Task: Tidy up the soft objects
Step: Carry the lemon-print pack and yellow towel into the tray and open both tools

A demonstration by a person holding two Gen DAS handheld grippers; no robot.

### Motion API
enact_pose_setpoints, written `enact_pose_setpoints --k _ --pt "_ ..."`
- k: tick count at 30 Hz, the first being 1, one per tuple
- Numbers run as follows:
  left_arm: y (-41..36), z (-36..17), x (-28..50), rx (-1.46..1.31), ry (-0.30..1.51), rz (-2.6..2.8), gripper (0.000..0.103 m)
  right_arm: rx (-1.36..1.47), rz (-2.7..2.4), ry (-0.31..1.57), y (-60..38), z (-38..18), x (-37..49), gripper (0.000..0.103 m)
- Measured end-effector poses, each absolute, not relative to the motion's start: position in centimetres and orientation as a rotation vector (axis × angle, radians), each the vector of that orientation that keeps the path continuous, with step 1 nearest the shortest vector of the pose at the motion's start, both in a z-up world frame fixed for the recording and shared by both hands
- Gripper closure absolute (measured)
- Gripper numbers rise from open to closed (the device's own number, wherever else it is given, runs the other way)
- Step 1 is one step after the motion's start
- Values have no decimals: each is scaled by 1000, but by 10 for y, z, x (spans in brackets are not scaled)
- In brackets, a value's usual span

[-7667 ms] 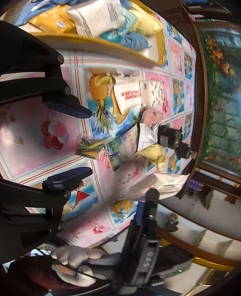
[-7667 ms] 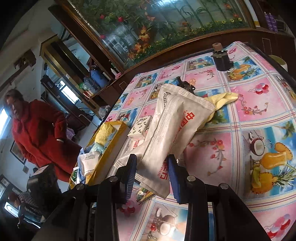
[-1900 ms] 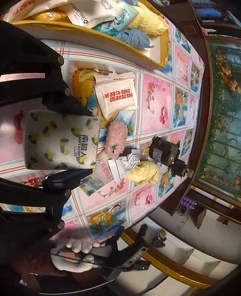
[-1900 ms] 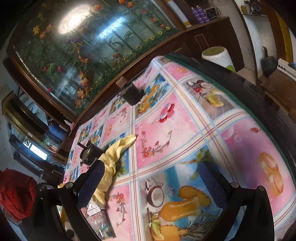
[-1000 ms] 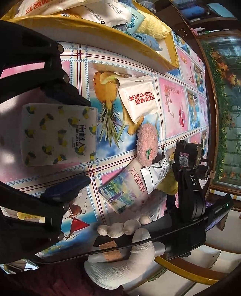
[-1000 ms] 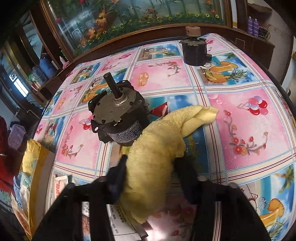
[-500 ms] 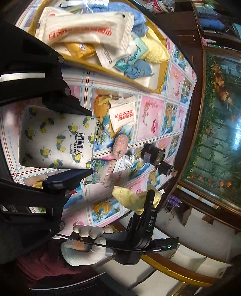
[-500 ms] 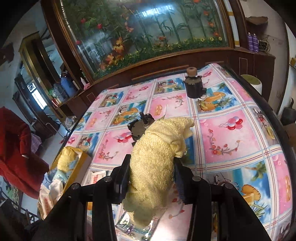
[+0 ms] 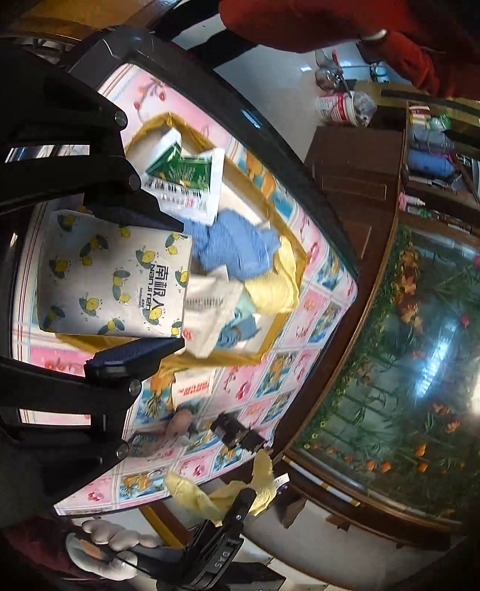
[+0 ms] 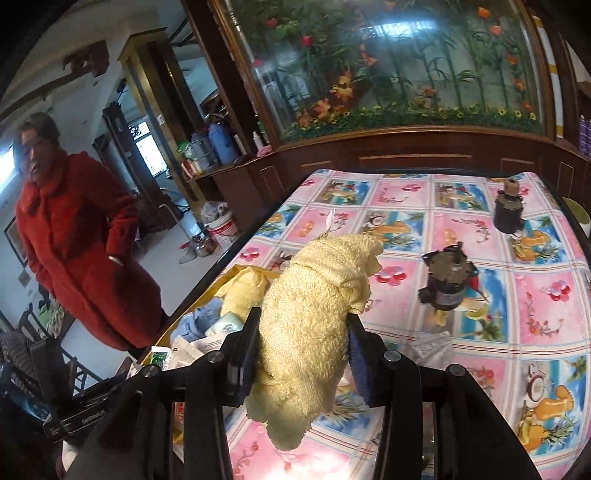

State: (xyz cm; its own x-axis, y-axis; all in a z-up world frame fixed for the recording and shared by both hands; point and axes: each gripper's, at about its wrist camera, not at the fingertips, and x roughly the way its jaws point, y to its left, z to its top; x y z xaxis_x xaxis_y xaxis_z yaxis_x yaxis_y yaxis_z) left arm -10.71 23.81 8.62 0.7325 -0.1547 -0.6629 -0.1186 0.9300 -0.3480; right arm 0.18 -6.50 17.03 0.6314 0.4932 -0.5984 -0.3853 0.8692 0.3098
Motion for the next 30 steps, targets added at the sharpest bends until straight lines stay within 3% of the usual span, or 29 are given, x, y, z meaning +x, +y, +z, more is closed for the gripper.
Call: enact_pose_setpoints --k 15,23,25,30 --pt "263 44 -74 -336 799 64 46 143 685 951 59 112 19 59" --pt "262 63 -90 -366 722 58 38 127 620 1083 83 66 42 59" --pt "265 72 -98 -384 678 66 29 100 610 1097 90 56 45 58" --pt "265 85 -108 -377 631 72 28 -12 590 1045 104 57 40 54"
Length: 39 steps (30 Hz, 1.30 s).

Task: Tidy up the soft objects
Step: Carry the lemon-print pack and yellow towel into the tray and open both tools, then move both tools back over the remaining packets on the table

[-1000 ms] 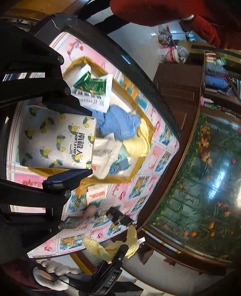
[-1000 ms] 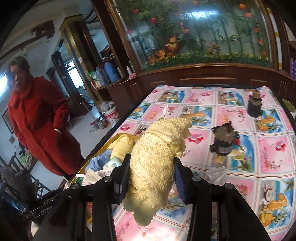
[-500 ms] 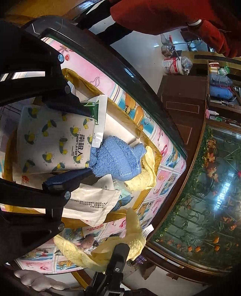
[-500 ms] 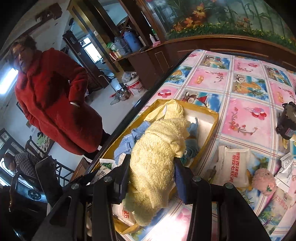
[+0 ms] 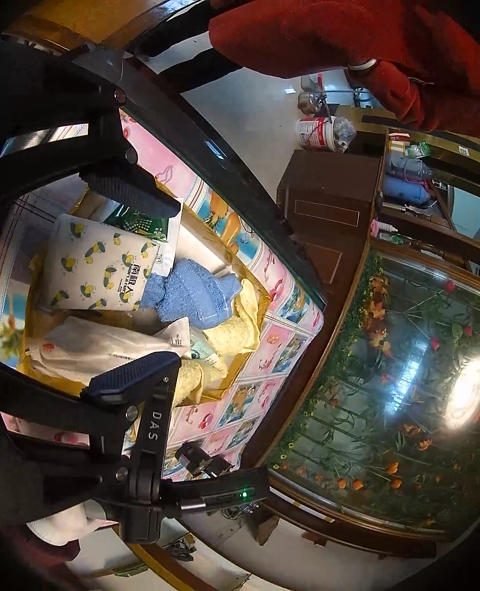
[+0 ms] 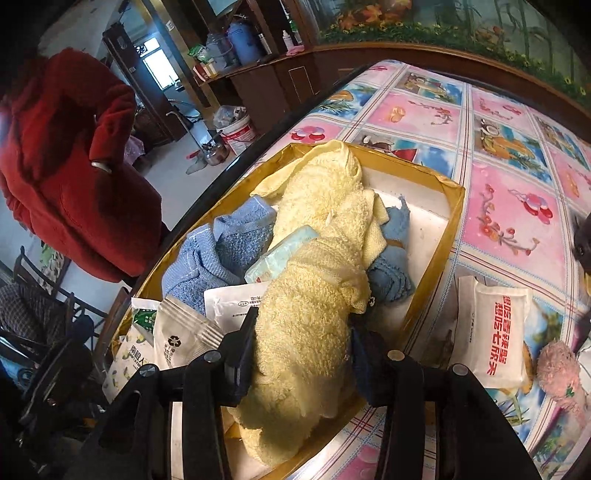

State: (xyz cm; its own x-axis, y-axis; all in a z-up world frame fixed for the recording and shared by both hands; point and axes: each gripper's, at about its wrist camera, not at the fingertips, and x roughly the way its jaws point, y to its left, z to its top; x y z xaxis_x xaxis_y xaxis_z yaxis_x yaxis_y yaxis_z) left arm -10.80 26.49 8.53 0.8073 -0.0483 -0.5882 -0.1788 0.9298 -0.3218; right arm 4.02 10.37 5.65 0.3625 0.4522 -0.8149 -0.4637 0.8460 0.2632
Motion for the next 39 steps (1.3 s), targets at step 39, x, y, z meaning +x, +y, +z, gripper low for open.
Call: enact_pose_setpoints --k 39 --pt "141 111 -126 110 596 329 16 94 479 691 -70 104 -68 13"
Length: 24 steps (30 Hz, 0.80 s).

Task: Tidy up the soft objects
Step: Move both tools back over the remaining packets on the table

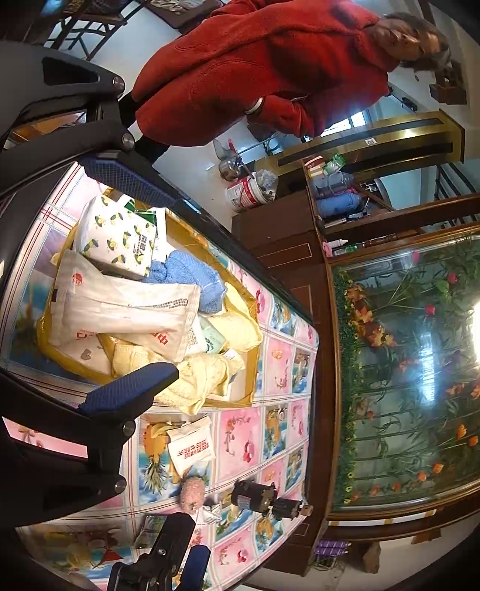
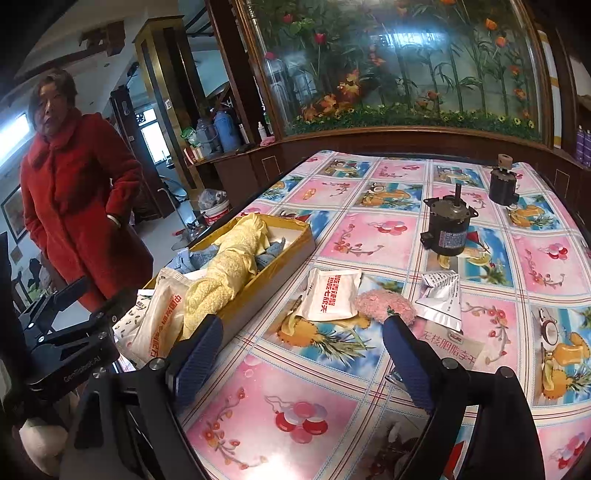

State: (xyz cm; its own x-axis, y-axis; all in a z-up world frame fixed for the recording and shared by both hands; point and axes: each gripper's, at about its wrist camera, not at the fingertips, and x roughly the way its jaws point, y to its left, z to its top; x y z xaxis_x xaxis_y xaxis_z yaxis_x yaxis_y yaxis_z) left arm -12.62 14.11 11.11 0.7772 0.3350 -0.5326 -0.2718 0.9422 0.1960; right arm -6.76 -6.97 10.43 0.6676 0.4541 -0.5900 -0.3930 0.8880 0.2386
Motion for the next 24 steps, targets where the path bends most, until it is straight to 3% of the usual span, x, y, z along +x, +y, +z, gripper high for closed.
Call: enact_pose_setpoints --k 24 --pt "106 88 -103 182 696 263 16 201 393 734 -130 78 -56 13"
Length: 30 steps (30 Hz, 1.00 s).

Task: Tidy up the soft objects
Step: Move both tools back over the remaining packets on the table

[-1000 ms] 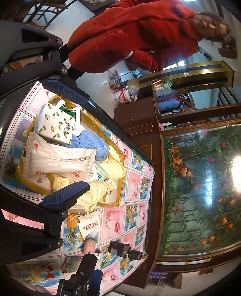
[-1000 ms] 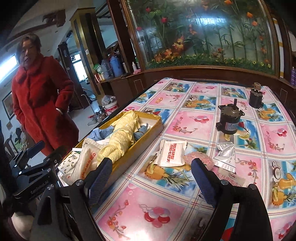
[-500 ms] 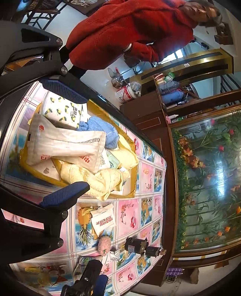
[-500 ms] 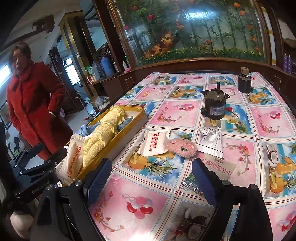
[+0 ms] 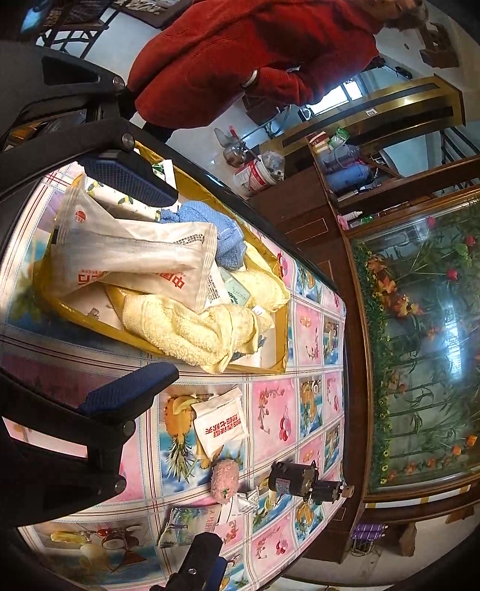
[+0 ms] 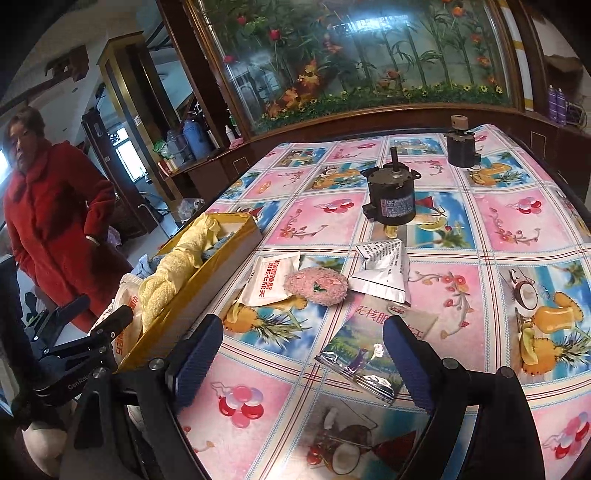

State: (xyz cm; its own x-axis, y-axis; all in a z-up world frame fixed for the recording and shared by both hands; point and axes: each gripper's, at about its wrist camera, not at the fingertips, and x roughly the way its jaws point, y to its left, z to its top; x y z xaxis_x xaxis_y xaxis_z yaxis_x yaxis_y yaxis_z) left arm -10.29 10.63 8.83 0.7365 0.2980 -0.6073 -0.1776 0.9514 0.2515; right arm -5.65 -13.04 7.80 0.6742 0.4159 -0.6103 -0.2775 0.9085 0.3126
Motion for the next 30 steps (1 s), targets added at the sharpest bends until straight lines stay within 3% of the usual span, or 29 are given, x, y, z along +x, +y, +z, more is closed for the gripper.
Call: enact_pose_setpoints --k 22,30 --pt "66 81 -81 138 740 42 16 263 163 717 -235 81 -4 13" --pt "38 69 -43 4 881 -168 17 318 200 777 -243 57 24 12"
